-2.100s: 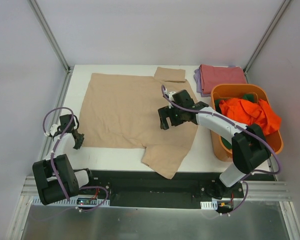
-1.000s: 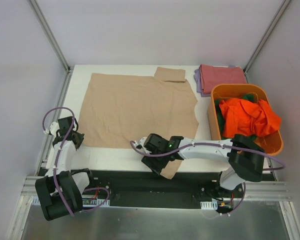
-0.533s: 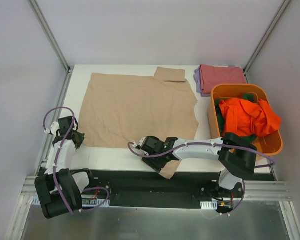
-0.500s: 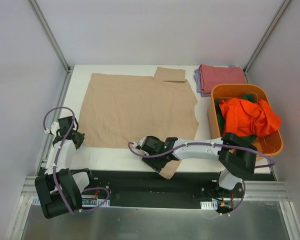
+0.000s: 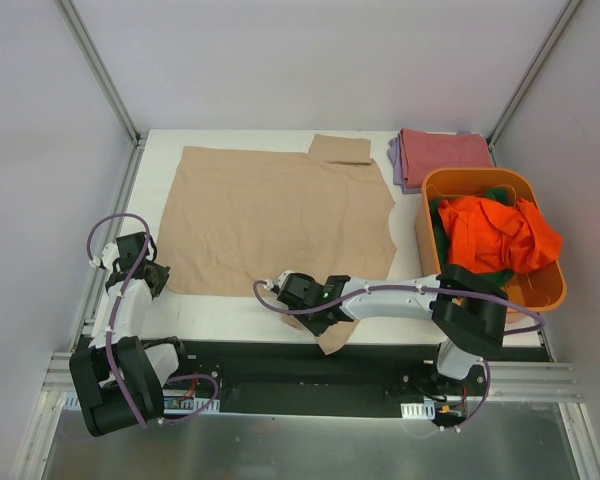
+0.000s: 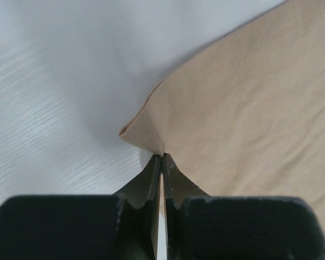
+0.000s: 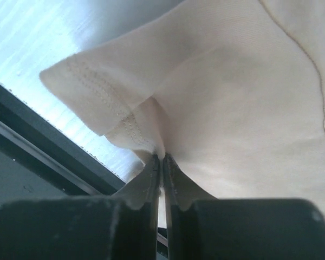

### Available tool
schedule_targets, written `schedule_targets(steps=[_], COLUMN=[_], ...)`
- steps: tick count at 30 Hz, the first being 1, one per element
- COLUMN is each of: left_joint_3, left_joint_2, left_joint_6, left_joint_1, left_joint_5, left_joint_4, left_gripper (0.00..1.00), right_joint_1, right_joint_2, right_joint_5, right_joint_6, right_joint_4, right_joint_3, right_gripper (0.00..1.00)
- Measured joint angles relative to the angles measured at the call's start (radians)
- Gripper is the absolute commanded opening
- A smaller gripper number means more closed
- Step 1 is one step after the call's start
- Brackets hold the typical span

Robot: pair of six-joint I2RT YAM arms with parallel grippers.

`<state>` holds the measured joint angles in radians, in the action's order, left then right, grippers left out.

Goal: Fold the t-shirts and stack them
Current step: Grap the side of the flattened tshirt closest away from the robot with both arms, then fold the flattened tshirt in 1/3 of the way

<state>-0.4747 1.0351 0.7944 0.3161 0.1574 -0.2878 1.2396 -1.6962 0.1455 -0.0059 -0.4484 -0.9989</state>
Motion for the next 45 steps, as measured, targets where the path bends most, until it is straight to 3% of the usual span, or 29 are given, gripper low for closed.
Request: schedule_targets(steps=[9,19,32,45], left_joint_3=[0.000,-0.021,-0.175,-0.402], left_joint_2=[0.000,-0.003,0.125,0.390], left_joint_6=[-0.004,-0.003,0.002,0.027], left_joint_1=[0.000,0.000,-0.010,-0.088], left_joint_5=[-0.009,-0.048,-0.089,-0.072], left_joint_4=[0.000,-0.001,0.016,0.048], left_gripper=[0.00,0.00,0.00,0.00], right_joint_1=[-0.019,-0.163,-0.339,-0.489], right_joint_2=[0.065,0.239,0.220,0.027], right_joint_5=[0.054,0.104,0.197,0.231], right_joint_6=[-0.058,-0.159,-0.263,-0.429], right_joint_4=[-0.047,-0.130,-0.148,-0.146], right_joint_3=[0.033,0.026,-0.140,-0.357], right_gripper=[0.01,0.01,0.01,0.01])
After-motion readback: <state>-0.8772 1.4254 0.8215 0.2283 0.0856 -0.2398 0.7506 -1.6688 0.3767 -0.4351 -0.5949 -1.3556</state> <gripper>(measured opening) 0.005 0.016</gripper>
